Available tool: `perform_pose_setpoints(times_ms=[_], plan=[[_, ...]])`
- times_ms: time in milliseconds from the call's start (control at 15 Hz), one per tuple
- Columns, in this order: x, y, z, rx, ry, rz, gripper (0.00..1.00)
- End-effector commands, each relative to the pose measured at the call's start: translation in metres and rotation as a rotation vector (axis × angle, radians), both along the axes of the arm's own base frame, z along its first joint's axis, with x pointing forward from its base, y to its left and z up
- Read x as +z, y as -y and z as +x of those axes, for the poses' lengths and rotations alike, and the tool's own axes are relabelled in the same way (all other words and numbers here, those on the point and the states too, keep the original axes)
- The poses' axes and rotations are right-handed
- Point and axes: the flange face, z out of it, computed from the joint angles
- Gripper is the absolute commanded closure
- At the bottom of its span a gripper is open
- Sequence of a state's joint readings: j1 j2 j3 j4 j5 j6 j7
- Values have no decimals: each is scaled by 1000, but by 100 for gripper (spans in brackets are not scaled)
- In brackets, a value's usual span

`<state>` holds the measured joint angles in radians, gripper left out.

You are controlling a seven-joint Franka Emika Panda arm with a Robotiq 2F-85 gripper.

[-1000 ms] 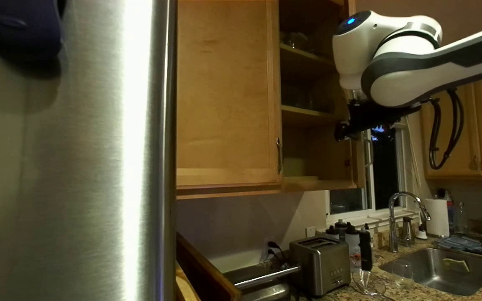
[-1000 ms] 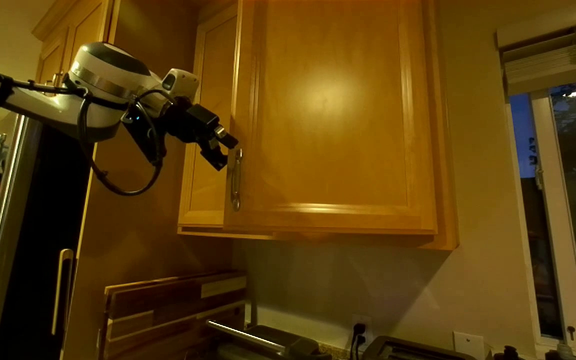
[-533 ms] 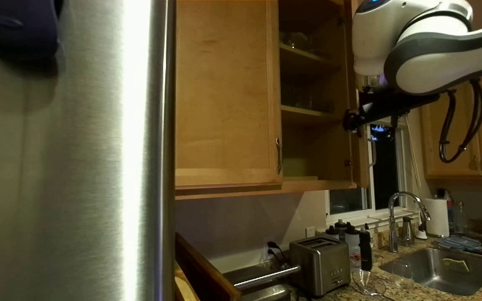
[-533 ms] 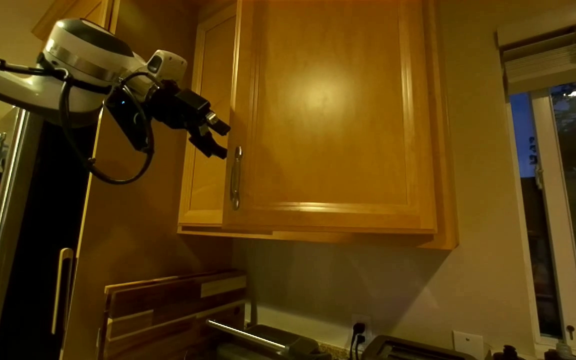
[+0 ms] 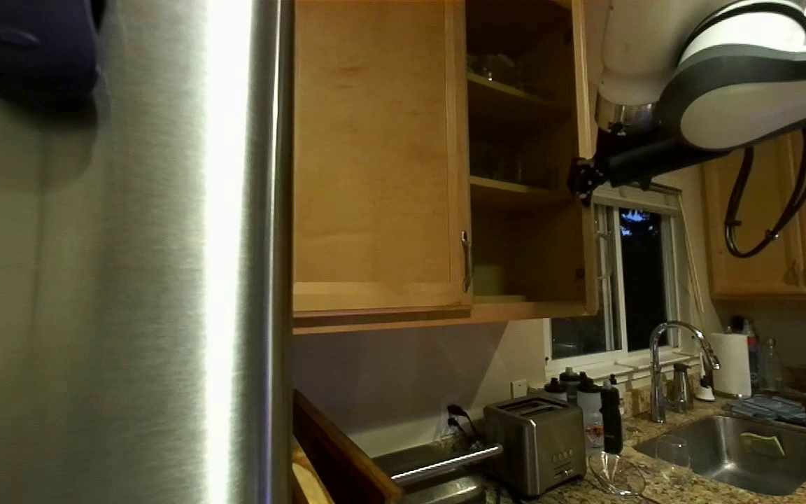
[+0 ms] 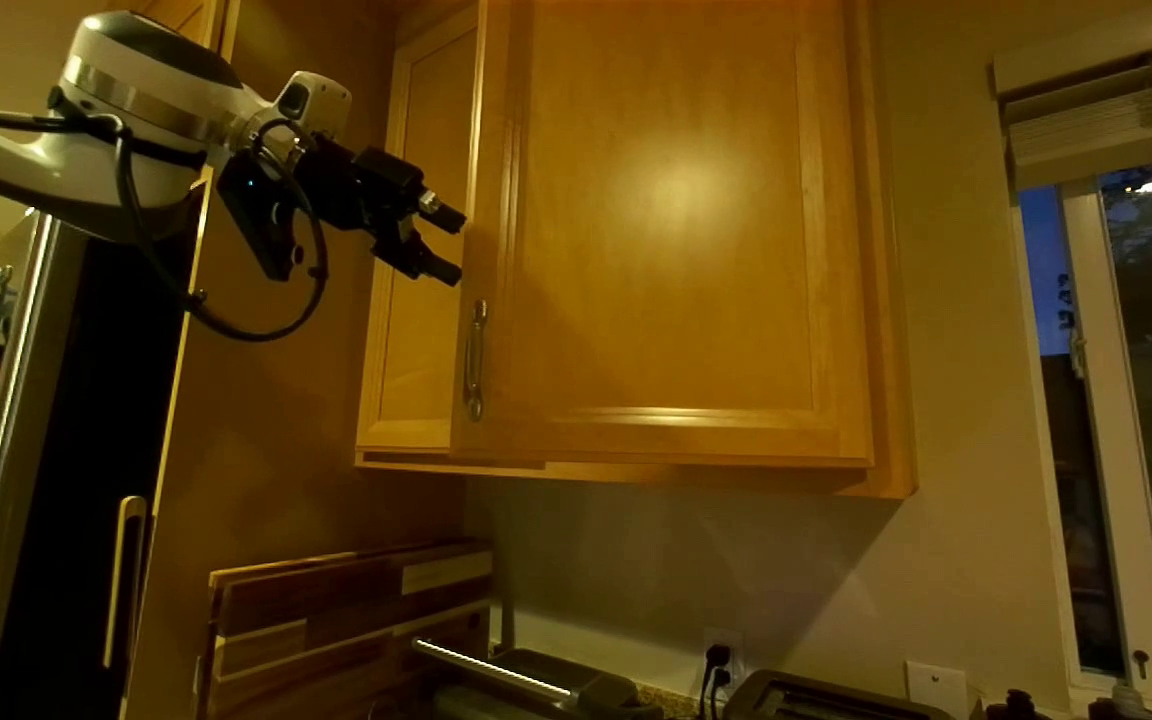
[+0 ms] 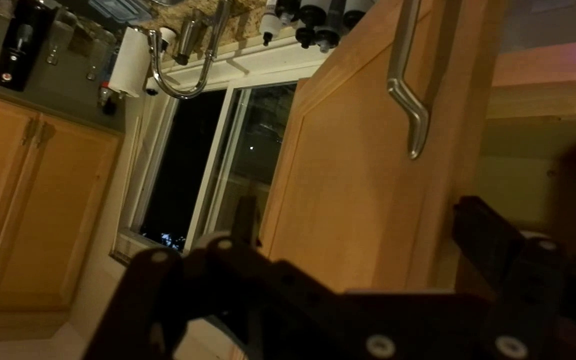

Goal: Open the top right cabinet door,take out the wooden utensil and close the door

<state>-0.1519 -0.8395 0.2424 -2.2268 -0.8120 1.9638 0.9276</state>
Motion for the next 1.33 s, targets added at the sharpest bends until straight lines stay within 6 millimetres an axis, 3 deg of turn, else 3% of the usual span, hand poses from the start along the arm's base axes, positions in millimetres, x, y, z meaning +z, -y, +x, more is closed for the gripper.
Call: perform_pose_setpoints(times_ms=[0, 400, 867, 1267], plan=[[-2, -4, 26, 92, 30, 35, 0], [-14, -16, 72, 215, 2, 67, 0], [-25, -18, 111, 204, -65, 96, 0], [-18, 10, 126, 53, -71, 52, 0]])
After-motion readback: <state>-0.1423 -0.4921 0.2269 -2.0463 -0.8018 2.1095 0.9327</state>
